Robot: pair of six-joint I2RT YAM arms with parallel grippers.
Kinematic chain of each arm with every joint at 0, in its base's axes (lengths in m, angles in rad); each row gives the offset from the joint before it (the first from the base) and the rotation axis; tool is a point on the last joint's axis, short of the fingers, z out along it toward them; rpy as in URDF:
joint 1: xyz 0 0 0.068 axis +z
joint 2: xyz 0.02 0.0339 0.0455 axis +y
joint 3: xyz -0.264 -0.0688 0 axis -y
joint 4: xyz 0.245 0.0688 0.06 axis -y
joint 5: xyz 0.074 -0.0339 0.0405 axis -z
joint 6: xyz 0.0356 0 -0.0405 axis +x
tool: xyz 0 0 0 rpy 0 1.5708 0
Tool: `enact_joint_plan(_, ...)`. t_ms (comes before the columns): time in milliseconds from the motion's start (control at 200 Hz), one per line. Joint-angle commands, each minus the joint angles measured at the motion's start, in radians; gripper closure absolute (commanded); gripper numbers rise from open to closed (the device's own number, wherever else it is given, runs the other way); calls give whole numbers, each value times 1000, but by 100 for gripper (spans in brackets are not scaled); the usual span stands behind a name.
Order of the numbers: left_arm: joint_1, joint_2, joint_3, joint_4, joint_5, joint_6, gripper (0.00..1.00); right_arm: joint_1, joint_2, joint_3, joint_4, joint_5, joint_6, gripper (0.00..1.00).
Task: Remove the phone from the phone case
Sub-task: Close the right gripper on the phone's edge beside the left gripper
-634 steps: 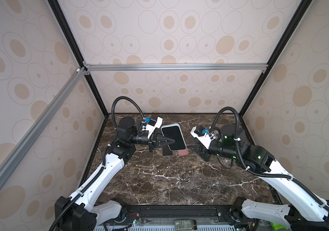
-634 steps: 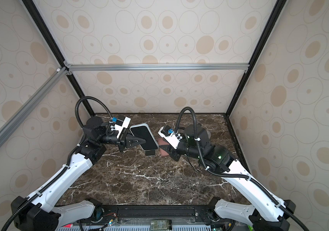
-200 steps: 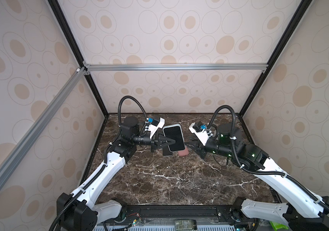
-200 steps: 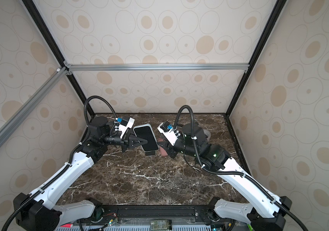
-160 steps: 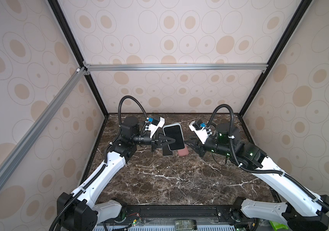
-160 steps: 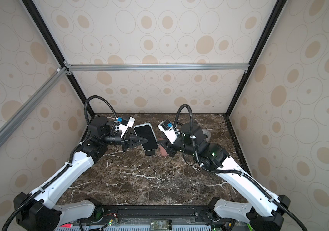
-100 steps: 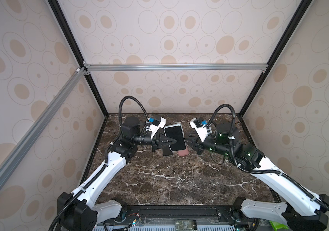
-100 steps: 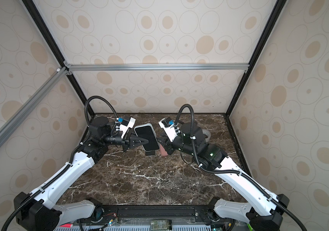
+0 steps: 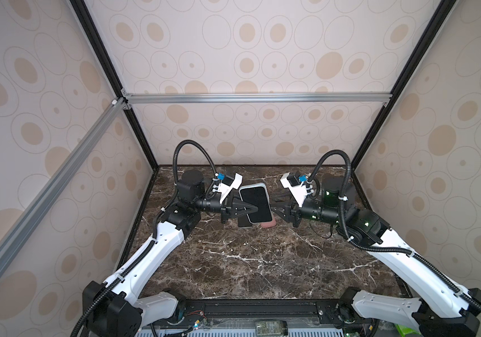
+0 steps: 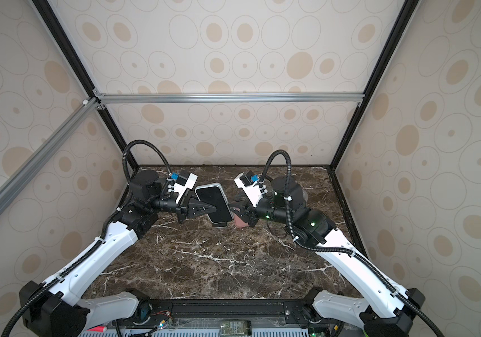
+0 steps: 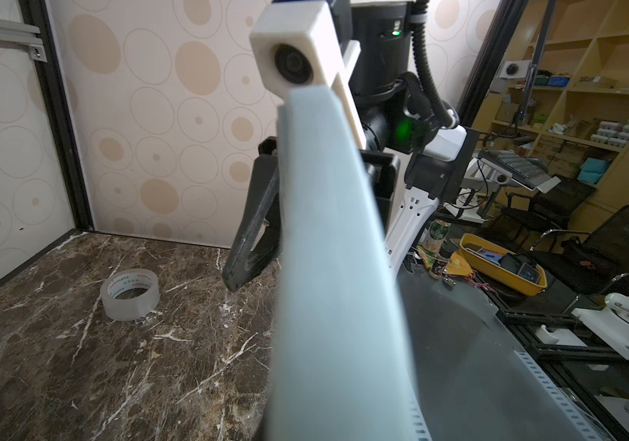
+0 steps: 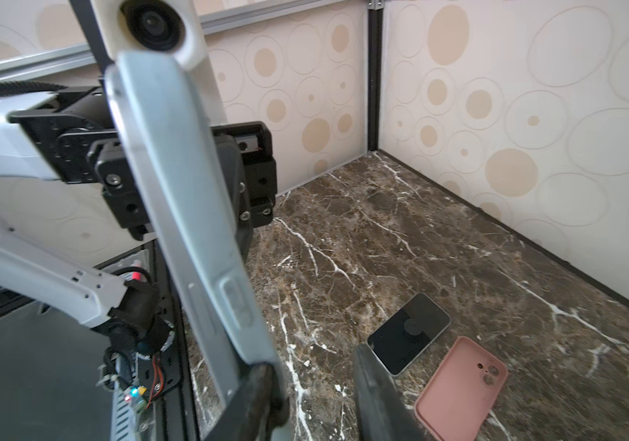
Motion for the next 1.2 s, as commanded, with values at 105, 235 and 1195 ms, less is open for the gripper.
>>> enact_joint_plan(105, -51, 3, 52, -32, 27, 60, 100, -54, -20, -29, 187, -371, 105, 62)
enact_joint_plan(235, -51, 12, 54, -26, 27, 51, 100, -54, 2, -23, 195, -367, 126, 62)
enact_joint_plan(1195, -19, 81, 63, -103, -85, 16, 100, -53, -35, -166, 549, -418, 291, 62)
